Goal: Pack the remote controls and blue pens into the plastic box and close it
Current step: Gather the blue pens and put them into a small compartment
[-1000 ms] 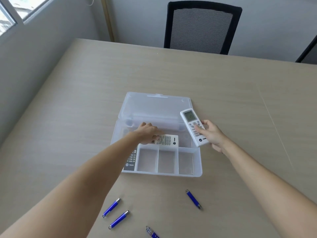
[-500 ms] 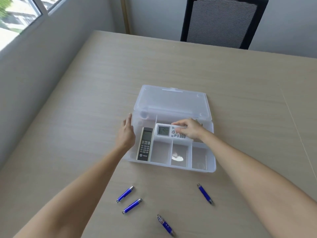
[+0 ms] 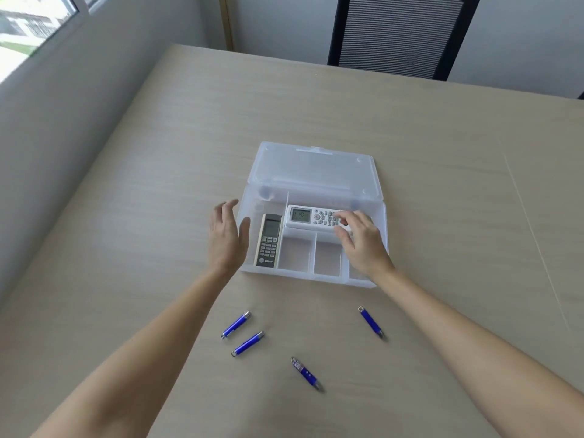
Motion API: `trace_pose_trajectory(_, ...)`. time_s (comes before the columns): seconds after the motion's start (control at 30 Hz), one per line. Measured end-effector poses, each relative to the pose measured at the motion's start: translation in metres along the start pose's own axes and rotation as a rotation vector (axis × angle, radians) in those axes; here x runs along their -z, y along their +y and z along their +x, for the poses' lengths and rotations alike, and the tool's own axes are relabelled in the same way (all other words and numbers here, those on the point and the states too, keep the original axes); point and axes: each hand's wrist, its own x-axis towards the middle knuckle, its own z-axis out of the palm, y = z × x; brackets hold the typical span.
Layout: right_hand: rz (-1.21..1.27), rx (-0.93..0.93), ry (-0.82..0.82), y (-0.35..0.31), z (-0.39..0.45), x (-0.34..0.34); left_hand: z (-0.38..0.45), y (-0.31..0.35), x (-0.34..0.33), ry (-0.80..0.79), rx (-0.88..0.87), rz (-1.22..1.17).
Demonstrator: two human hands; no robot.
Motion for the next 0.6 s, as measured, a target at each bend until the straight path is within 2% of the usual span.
trace_pose_trajectory(0.07, -0.005, 0.117, 0.2, 0.005, -0.055, 0.009, -0.044, -0.011, 0.016, 0.027, -0.213, 0.074)
trace_pose_trajectory(0.13, -0.067, 0.122, 0.185, 0.018, -0.108, 0.005, -0.088, -0.029, 0.023, -0.165, -0.282, 0.143)
trace_pose_trajectory(0.2, -0.16, 0.071, 0.096, 0.032, -0.153, -0.009, -0.125, -0.049, 0.024, -0.397, -0.193, 0.271)
trace_pose_trajectory(0.27, -0.217, -0.09, -0.001, 0.05, -0.175, -0.024, -0.144, -0.063, 0.022, -0.525, -0.055, 0.369)
trace_pose_trajectory(0.33, -0.257, -0.304, -0.083, 0.061, -0.177, -0.035, -0.151, -0.067, 0.021, -0.572, 0.022, 0.397)
trace_pose_trajectory(0.4, -0.314, -0.442, -0.178, 0.063, -0.171, -0.042, -0.152, -0.064, 0.021, -0.596, 0.046, 0.423)
trace_pose_trajectory(0.5, -0.375, -0.479, -0.277, 0.053, -0.164, -0.051, -0.154, -0.052, 0.023, -0.624, 0.069, 0.361)
trace_pose_trajectory(0.6, -0.328, -0.511, -0.332, 0.029, -0.166, -0.06, -0.162, -0.036, 0.023, -0.634, 0.053, 0.225)
